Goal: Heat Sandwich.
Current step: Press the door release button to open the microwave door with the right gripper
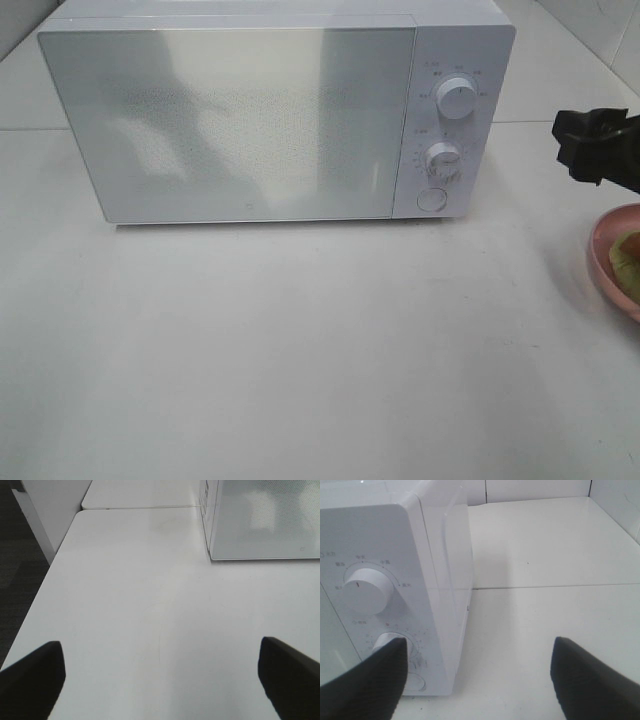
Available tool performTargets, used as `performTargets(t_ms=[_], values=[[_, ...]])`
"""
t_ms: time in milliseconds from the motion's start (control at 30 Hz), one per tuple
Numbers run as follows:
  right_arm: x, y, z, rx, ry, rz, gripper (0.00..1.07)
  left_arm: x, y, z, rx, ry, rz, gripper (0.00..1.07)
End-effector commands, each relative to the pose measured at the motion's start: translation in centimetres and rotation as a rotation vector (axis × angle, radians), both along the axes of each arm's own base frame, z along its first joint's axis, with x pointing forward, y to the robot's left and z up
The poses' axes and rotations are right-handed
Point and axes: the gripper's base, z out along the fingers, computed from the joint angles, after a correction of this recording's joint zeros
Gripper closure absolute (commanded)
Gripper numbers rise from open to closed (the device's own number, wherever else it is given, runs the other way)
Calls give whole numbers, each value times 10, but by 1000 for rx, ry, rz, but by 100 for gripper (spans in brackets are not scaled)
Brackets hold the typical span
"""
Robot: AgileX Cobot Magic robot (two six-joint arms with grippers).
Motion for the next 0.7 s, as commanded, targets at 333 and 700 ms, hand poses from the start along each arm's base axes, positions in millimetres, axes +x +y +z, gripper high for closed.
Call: performTargets(t_ms=[333, 700], values=[[-10, 28, -25, -65, -76, 25, 31, -3, -1, 0, -12, -30, -1, 3], [-22, 62, -45, -78, -52, 56, 31, -3, -1, 0, -12, -30, -1, 3]])
